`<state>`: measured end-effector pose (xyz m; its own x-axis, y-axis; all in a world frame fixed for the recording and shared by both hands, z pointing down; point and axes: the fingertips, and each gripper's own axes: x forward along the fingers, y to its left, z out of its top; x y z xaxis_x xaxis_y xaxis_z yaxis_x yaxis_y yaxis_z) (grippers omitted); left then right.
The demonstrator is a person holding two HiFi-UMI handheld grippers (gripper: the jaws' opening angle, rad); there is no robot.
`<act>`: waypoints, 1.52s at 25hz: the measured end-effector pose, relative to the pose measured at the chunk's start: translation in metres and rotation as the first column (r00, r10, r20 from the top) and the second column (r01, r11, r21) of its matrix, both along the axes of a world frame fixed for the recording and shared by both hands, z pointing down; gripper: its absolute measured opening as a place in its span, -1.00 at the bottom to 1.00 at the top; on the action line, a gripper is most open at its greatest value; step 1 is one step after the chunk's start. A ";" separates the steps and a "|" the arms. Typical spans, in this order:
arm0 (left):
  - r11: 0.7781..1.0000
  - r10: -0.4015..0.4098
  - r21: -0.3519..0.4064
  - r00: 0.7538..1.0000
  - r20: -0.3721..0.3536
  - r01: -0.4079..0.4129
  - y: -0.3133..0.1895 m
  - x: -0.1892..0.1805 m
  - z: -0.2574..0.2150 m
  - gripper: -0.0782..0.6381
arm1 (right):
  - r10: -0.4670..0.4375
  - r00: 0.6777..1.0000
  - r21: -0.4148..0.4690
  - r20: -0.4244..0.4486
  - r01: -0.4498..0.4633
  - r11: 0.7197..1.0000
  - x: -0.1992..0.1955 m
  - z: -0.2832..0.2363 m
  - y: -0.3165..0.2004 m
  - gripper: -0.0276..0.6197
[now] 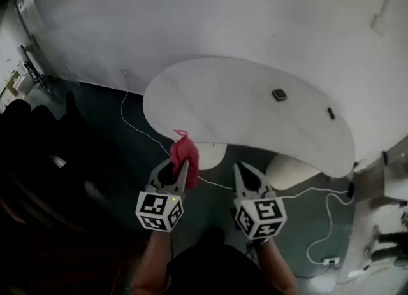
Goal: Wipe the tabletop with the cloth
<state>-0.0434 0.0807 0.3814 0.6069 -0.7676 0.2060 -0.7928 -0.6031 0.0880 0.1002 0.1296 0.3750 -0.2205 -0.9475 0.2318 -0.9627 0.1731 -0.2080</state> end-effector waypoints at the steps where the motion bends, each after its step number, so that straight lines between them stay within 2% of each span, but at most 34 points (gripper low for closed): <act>1: 1.000 -0.001 -0.001 1.000 0.000 0.001 0.001 0.000 0.000 -0.60 | 0.001 1.000 0.000 0.001 -0.001 1.000 0.001 0.000 0.001 -0.91; 7: 1.000 -0.005 -0.005 1.000 0.010 0.005 0.002 0.007 -0.001 -0.60 | 0.008 1.000 -0.005 0.008 -0.008 1.000 0.011 0.001 0.002 -0.91; 16: 1.000 -0.008 -0.021 1.000 0.020 0.008 -0.031 0.016 0.000 -0.60 | 0.014 1.000 0.024 0.021 -0.015 1.000 0.021 -0.005 -0.022 -0.91; 21: 0.999 0.025 -0.033 1.000 0.018 -0.025 -0.079 0.028 0.004 -0.60 | 0.044 0.999 0.008 0.027 -0.044 0.999 0.030 0.002 -0.059 -0.91; 29: 0.993 0.095 -0.071 0.995 0.014 -0.094 -0.184 0.038 0.027 -0.60 | 0.117 0.993 -0.025 -0.001 -0.117 0.993 0.041 0.015 -0.160 -0.91; 34: 0.981 0.160 -0.113 0.987 0.010 -0.158 -0.239 0.051 0.036 -0.60 | 0.183 0.983 -0.040 -0.009 -0.183 0.982 0.052 0.014 -0.217 -0.91; 38: 0.966 0.214 -0.151 0.977 0.006 -0.210 -0.268 0.064 0.047 -0.60 | 0.226 0.974 -0.062 -0.006 -0.226 0.972 0.057 0.018 -0.242 -0.91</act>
<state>0.0210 -0.1871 0.4279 0.7465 -0.5815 0.3233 -0.6508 -0.7392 0.1731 0.1575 -0.1119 0.3926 -0.0028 -0.9567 0.2911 -0.9751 -0.0619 -0.2129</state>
